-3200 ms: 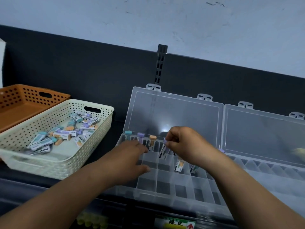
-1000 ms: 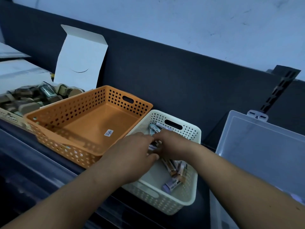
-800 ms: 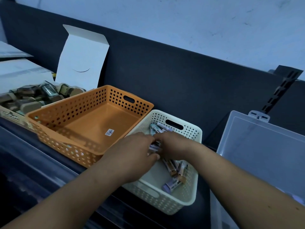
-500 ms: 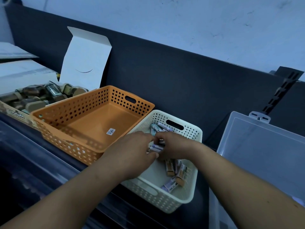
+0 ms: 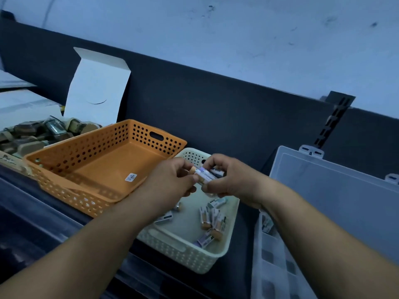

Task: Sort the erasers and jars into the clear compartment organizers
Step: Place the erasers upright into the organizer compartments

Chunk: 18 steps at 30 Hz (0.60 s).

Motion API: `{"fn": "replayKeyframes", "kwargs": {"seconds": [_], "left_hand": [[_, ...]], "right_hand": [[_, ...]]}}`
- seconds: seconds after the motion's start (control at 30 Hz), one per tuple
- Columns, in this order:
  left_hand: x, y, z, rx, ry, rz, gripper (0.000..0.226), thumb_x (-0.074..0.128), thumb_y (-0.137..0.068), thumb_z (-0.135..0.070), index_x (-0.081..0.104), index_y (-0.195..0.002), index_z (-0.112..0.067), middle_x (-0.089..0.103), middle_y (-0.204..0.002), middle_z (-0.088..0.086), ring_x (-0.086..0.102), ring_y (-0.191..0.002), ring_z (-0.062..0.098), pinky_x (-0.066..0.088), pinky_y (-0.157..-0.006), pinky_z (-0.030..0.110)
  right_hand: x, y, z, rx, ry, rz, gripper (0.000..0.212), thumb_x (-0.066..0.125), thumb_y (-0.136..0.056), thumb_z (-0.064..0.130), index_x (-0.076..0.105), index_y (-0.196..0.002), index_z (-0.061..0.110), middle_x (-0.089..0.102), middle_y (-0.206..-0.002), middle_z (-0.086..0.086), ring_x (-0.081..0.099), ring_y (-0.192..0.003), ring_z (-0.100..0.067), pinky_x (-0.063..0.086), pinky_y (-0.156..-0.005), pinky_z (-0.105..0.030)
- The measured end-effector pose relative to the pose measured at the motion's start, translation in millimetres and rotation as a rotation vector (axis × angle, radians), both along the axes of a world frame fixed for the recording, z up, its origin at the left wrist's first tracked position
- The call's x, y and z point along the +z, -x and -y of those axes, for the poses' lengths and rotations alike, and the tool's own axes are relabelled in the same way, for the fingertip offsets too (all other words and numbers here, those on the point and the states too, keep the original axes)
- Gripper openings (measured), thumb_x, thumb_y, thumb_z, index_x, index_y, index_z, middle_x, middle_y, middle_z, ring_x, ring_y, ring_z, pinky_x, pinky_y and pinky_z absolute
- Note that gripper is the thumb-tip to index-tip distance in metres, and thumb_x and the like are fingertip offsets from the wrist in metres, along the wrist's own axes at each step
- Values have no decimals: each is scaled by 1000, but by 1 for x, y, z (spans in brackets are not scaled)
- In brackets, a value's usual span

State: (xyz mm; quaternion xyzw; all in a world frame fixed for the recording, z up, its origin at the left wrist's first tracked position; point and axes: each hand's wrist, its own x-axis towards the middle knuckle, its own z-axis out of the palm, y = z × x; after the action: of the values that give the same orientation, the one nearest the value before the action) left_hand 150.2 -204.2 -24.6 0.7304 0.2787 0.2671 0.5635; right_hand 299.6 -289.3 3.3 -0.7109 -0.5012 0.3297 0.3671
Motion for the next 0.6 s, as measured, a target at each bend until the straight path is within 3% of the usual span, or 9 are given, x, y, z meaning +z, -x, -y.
{"fn": "replayKeyframes", "kwargs": {"seconds": [0.1,0.17,0.3,0.47,0.6], "left_hand": [[7,-9,13,-53,119,101,7,59,-92,-7,64,-93,-11,71,-86,10,69,-76,17,57,-73,30],[13,-16,24,-100,180,129,7,58,-92,-9,65,-92,-11,73,-84,8,70,-77,17,58,-72,27],[22,-32,49,-190,219,174,8,58,-92,-10,65,-90,-11,73,-82,4,71,-79,17,56,-76,32],[30,-53,83,-259,162,178,9,57,-92,-7,64,-96,-5,71,-78,3,67,-71,12,57,-67,23],[32,-67,108,-276,78,145,10,57,-93,-9,67,-90,-8,71,-78,3,66,-71,10,56,-64,20]], "right_hand": [[8,-4,23,-89,-61,-129,25,74,-79,3,63,-99,13,65,-83,-1,60,-67,-12,46,-56,-22],[12,-8,42,-141,-140,-317,16,68,-84,7,64,-98,14,64,-81,0,57,-66,-9,44,-57,-21],[17,-14,80,-221,-278,-544,9,57,-90,8,63,-95,12,63,-81,-3,57,-66,-11,47,-55,-20],[23,-26,127,-434,-387,-604,11,59,-90,4,66,-85,11,64,-74,-6,56,-58,-12,47,-50,-18],[23,-36,167,-562,-457,-520,13,63,-86,2,62,-76,11,67,-71,2,53,-51,-11,40,-41,-17]]}}
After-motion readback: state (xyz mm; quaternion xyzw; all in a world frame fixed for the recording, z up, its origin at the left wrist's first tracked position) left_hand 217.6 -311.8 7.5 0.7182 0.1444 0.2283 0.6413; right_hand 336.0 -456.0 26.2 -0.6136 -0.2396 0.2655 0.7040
